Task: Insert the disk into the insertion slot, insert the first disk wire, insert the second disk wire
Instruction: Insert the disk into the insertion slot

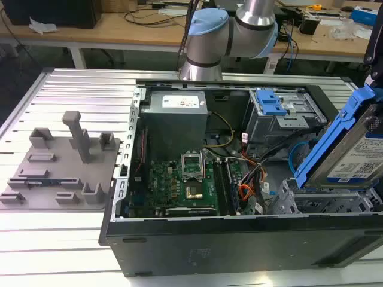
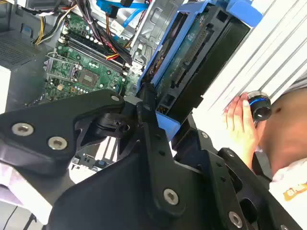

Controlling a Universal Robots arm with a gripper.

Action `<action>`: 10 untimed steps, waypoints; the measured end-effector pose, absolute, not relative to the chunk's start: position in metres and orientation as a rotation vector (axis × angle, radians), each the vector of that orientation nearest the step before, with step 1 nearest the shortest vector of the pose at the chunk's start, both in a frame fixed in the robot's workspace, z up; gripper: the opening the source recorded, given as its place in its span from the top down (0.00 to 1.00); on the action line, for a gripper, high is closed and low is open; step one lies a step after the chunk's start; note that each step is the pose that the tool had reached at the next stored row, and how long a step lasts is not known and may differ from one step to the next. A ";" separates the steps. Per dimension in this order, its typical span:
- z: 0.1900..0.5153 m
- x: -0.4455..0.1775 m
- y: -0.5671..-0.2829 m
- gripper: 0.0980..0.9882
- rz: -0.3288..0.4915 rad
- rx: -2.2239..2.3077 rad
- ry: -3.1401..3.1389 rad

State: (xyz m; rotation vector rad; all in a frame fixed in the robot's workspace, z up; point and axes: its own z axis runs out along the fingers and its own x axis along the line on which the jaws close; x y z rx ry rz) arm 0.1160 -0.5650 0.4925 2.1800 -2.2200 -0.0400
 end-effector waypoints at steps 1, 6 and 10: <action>0.493 0.116 -0.565 0.70 -0.040 2.180 -2.220; 0.493 0.116 -0.565 0.70 -0.040 2.180 -2.220; 0.493 0.116 -0.565 0.70 -0.040 2.180 -2.220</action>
